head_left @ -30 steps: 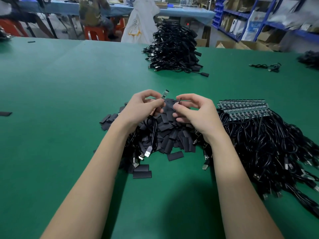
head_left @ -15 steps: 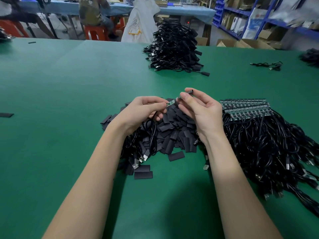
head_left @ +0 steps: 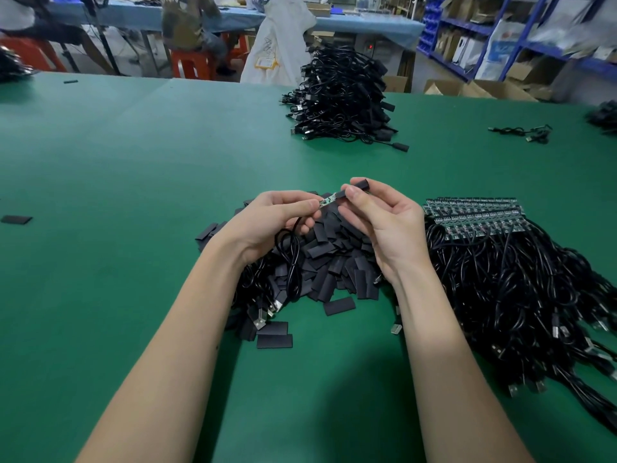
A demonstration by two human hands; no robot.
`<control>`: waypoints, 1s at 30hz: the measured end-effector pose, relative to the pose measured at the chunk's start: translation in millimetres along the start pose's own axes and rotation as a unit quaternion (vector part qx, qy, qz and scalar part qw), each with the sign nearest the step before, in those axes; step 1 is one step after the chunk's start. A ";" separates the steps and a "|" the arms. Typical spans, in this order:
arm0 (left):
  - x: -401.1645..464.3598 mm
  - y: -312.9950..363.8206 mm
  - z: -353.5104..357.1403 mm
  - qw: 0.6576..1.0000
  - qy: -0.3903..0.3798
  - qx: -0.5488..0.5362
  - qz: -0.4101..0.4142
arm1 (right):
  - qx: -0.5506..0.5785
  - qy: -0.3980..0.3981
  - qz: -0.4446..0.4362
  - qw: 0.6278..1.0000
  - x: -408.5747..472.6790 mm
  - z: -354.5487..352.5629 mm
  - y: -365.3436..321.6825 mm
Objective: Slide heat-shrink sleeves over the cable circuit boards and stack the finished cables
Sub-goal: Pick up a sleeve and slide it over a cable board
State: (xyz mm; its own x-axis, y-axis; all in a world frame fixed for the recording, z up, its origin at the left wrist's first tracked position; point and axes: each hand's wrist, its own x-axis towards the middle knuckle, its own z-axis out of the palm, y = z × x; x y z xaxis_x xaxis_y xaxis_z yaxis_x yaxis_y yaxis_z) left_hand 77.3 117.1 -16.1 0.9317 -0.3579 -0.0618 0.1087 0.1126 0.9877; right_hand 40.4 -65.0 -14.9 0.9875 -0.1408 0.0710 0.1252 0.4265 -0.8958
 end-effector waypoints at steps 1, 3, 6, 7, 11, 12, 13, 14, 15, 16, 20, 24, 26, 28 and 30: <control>-0.1 -0.6 -0.2 1.000 0.000 -0.003 -0.002 | 0.000 -0.001 -0.001 1.000 -0.1 0.1 0.1; -0.4 -1.9 -0.1 1.000 -0.002 -0.004 -0.003 | 0.001 -0.002 -0.004 1.000 -0.1 -0.2 0.0; -0.1 -2.4 -0.5 1.000 -0.001 -0.008 -0.001 | -0.008 -0.009 -0.008 1.000 -0.9 -0.5 -0.4; -0.1 -2.3 -1.3 1.000 0.000 -0.010 -0.001 | -0.015 -0.011 -0.010 1.000 -1.4 0.2 0.1; 0.3 -3.9 -5.4 1.000 -0.008 -0.015 -0.003 | -0.025 -0.009 -0.018 0.999 -3.2 4.0 2.6; 0.4 -4.0 -5.8 1.000 -0.010 -0.014 -0.004 | -0.026 -0.009 -0.020 0.999 -3.5 4.6 2.9; 0.4 -4.1 -6.0 1.000 -0.011 -0.011 -0.004 | -0.029 -0.008 -0.023 0.999 -3.5 4.9 3.5; 0.3 -4.1 -6.3 1.000 -0.011 -0.007 -0.004 | -0.032 -0.006 -0.027 0.999 -3.5 4.5 4.0; -0.1 -4.0 -6.1 1.000 -0.012 -0.004 -0.003 | -0.037 -0.006 -0.031 0.999 -3.4 4.2 4.1; -0.3 -3.8 -6.1 1.000 -0.013 -0.003 -0.003 | -0.042 -0.007 -0.034 0.999 -3.2 3.8 3.9; -2.9 -2.0 -7.2 1.000 -0.029 -0.006 -0.009 | -0.021 -0.029 0.009 0.999 -1.5 0.1 1.0; -5.4 1.5 -8.7 0.999 -0.043 0.000 -0.008 | 0.008 -0.059 0.065 0.996 -0.8 -0.3 1.1; -5.6 1.9 -7.7 0.999 -0.030 0.006 -0.008 | 0.000 -0.057 0.062 0.996 -1.3 1.9 3.6; -5.9 2.6 -5.2 1.000 -0.012 -0.010 -0.009 | -0.017 -0.051 0.048 0.997 -1.5 4.3 5.5; -6.5 2.9 -3.6 0.999 -0.007 -0.039 -0.010 | -0.010 -0.053 0.051 0.997 -2.0 6.5 7.1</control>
State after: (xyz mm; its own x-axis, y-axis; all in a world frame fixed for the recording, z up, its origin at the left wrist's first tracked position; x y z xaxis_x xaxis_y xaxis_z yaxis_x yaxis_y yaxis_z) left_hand 72.8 123.1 -13.4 0.9246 -0.3728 -0.0781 0.1535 0.1770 0.9722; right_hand 40.0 -55.9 -18.5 0.9997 -0.0014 0.0248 0.0231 0.4152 -0.9094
